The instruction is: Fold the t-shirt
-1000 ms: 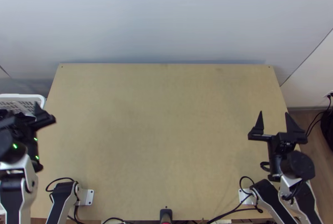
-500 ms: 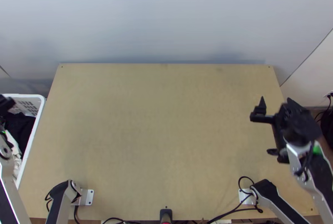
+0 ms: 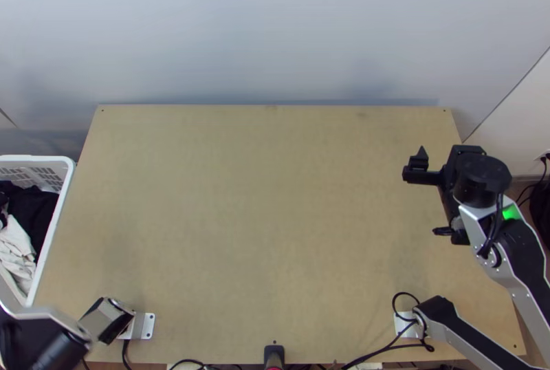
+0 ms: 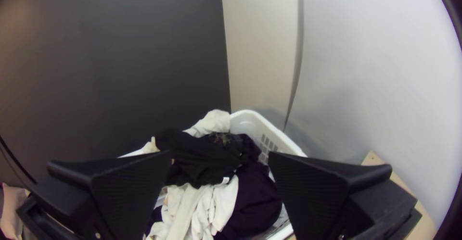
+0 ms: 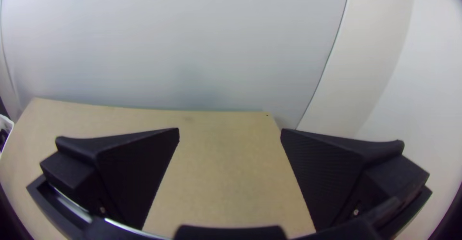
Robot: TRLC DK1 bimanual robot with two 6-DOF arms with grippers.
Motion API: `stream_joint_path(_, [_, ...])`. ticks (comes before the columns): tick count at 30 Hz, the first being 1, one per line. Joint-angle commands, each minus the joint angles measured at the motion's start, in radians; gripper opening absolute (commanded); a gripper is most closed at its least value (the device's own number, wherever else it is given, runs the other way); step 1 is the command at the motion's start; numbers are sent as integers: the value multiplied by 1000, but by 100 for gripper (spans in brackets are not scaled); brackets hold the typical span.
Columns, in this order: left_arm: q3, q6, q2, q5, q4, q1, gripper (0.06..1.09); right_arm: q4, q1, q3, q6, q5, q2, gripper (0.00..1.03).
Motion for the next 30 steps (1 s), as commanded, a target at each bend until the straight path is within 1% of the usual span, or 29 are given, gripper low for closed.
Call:
stream_joint_path(1, [-8, 32, 205, 8, 82, 102, 103, 25, 0, 11, 31, 4, 40, 98])
stream_joint_path(3, [-8, 38, 262, 8, 133, 117, 103, 29, -4, 7, 49, 4, 40, 98])
stream_joint_path(7, [8, 52, 365, -4, 206, 134, 103, 42, -3, 17, 31, 4, 31, 98])
stream_joint_path(10, [47, 54, 443, -39, 206, 133, 103, 63, -1, 11, 28, 4, 3, 98])
stream_joint_path(13, [87, 57, 535, -65, 211, 134, 103, 58, -3, -4, 5, 4, -2, 98])
stream_joint_path(18, [189, 61, 681, -76, 214, 143, 103, 49, -7, -38, 6, 4, -15, 98])
stream_joint_path(25, [357, 90, 885, -142, 211, 143, 103, 26, -7, -35, 5, 7, -18, 98])
stream_joint_path(30, [426, 100, 978, -151, 211, 148, 103, 20, -12, -41, -11, 20, -18, 98])
